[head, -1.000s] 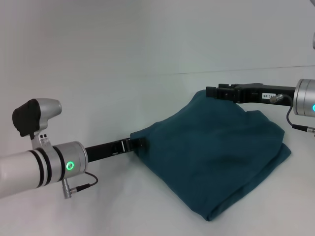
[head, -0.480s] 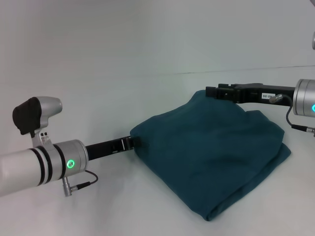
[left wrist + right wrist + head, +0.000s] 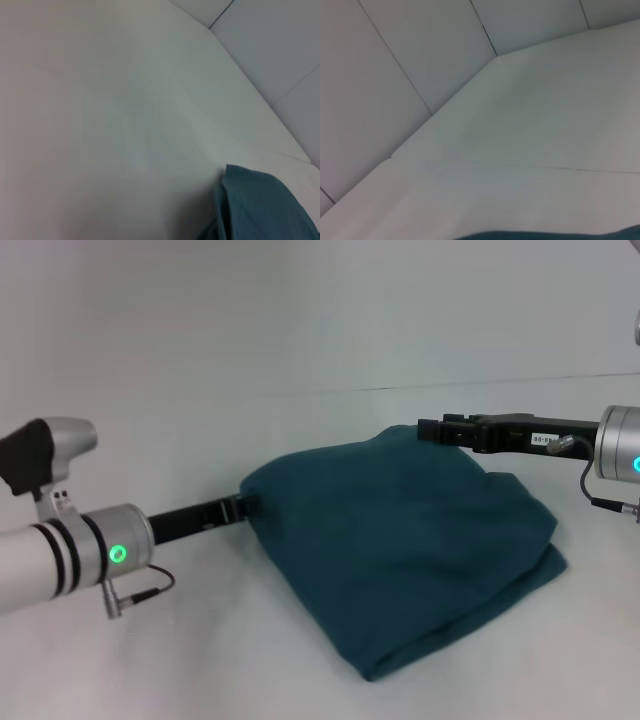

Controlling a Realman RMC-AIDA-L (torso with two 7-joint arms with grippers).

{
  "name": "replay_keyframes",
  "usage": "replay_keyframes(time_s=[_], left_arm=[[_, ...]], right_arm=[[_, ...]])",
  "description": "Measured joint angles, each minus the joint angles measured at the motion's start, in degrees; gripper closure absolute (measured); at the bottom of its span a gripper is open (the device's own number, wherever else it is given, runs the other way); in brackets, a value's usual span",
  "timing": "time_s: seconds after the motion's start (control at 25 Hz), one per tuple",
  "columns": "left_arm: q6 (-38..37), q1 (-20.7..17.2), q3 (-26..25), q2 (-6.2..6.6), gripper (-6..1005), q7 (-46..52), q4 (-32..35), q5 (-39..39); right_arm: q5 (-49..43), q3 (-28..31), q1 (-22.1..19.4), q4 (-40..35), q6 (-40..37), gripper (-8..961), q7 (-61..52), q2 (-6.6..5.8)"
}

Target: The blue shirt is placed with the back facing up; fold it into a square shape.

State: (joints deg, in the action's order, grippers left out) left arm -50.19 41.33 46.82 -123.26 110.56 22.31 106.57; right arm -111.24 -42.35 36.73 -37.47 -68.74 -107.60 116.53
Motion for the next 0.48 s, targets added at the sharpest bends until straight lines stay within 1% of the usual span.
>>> replay_keyframes(time_s=[0.2,0.36,0.48], left_arm=[[0.5,0.0,0.0,1.43,963,0.1,1.4,0.0],[1.0,0.0,-0.1,2.06,960,0.1,2.3,0.2],[2.2,0.4,0.2,2.14,958,-0.3,2.5,0.2]], right_arm=[[0.1,0.0,-0.3,0.4,0.3,356,0.1,0.24],[0.1,0.0,-0.5,0.5,0.6,356,0.1,0.57],[0.2,0.0,-0.6,1.0,0.6,355,0.4,0.63]])
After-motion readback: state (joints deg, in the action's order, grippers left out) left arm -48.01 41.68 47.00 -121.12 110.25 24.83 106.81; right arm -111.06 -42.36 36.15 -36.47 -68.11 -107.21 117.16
